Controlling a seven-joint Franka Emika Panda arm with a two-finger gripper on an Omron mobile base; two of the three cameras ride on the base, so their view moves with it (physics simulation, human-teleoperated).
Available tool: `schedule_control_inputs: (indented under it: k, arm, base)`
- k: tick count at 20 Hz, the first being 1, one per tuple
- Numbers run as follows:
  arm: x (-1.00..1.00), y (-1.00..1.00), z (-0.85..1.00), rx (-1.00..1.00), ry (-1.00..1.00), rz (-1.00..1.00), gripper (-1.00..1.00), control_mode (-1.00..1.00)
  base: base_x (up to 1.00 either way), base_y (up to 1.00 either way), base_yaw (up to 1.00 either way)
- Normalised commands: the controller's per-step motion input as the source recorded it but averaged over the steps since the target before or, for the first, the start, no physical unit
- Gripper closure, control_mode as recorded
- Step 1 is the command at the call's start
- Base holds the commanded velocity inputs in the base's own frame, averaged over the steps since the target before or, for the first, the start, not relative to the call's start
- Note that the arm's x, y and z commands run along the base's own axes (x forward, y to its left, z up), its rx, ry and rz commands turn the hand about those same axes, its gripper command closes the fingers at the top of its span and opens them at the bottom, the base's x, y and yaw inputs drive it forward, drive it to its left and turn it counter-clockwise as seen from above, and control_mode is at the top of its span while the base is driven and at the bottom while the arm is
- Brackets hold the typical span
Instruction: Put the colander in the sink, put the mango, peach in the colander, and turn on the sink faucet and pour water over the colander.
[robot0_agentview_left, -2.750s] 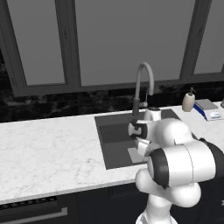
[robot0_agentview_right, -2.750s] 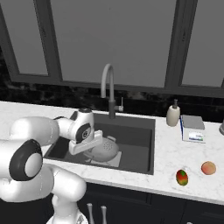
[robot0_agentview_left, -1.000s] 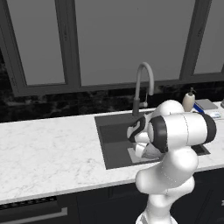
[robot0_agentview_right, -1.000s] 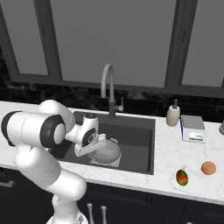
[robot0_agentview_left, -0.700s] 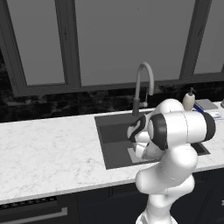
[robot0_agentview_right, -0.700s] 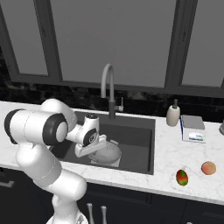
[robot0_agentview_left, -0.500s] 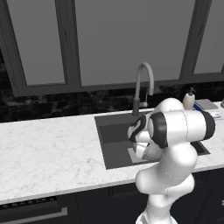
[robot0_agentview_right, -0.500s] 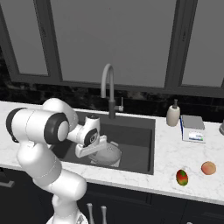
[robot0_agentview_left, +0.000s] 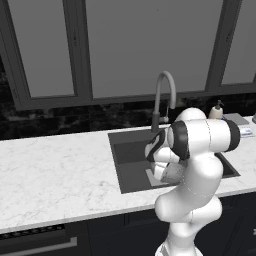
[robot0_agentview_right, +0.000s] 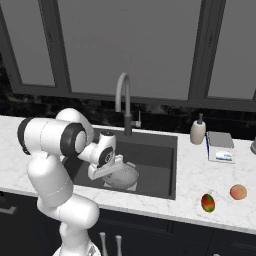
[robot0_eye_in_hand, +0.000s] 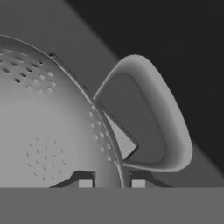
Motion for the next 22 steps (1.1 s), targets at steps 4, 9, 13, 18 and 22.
schedule_control_inputs:
  k: [4,9,13,18,22]
  arm:
    - [0.20,0.10,-0.16,-0.02,0.00,-0.03,1.00,-1.00]
    - [0.07,0.06,-0.17,-0.03,0.00,-0.03,1.00,-1.00]
    - [0.07,0.03,-0.05,-0.02,0.00,-0.02,1.00,-1.00]
    - [0.00,0.00,0.04,-0.03,0.00,-0.04,-1.00,-1.00]
    - [-0.13,0.00,0.30,-0.02,0.00,-0.07,-1.00,-1.00]
  base:
    - [0.00,0.00,0.00]
    - [0.00,0.00,0.00]
    - [0.00,0.00,0.00]
    - [0.00,0.00,0.00]
    - [0.00,0.00,0.00]
